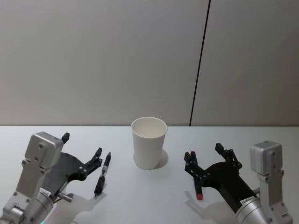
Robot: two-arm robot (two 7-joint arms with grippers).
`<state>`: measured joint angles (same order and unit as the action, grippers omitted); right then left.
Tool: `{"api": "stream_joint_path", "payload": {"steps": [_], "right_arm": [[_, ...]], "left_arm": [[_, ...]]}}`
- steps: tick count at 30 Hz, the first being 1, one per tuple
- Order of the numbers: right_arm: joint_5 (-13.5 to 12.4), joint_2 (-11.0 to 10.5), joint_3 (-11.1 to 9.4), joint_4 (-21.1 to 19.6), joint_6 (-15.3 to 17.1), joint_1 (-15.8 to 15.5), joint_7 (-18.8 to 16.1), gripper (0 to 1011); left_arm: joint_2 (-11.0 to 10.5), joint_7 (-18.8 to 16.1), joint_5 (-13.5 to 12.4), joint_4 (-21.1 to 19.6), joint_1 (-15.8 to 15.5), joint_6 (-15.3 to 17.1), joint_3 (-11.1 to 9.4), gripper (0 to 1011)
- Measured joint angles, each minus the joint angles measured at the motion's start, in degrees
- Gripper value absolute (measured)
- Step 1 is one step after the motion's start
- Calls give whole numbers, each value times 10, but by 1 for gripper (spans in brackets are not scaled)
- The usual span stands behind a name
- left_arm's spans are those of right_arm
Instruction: Place the pen into the pen holder.
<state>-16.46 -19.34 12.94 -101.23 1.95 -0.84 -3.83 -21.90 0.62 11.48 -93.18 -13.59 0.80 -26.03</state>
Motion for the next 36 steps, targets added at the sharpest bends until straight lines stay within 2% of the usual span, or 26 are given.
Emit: {"api": "stream_joint_path", "payload": {"steps": [36], "right_arm": [[0, 0, 0, 0, 0, 0, 0, 1001]], "left_arm": [[0, 0, 0, 0, 0, 0, 0, 1003]]}}
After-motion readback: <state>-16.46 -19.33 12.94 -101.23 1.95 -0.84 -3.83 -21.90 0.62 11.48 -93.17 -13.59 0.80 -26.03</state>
